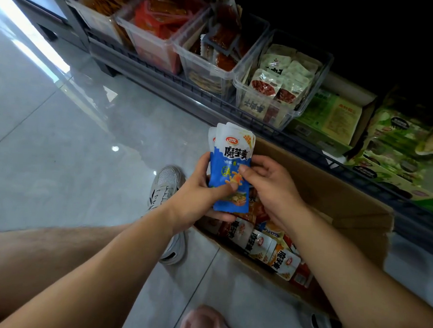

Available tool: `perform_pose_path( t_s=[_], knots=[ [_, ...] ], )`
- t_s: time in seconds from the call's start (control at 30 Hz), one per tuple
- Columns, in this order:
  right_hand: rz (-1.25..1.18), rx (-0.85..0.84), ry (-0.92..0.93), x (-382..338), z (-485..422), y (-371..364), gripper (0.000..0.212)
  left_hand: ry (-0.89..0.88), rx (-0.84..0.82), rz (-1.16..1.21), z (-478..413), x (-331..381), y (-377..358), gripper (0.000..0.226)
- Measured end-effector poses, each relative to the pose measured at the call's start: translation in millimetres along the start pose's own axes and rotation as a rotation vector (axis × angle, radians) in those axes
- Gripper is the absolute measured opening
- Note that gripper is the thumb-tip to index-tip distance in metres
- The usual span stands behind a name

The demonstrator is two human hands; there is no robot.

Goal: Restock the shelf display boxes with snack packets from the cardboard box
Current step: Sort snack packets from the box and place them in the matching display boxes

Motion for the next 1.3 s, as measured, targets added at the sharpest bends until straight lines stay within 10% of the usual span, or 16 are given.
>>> perform_pose_path(
  t_s=[0.33, 0.63, 1.3],
  knots=[
    [-0.067, 0.01, -0.167, 9, -2, 18, 0.029, -0.025, 0.062, 0.059, -4, 2, 9, 0.058],
    [0.593, 0.129, -0.437, 137, -2, 105, 0.02, -0.003, 0.107, 0.082, -3, -7, 22, 0.065],
    [0.133, 0.333, -0.488, 163, -2, 112, 0.027, -0.012, 0.12, 0.02, -10, -9, 21, 0.055]
  ],
)
Point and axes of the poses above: each hand's wrist, its own z-axis away from the middle knuckle, its own y-axis out of the back of the hand, x = y × z, the point moved 7 cm from there along -z, towards the middle knuckle
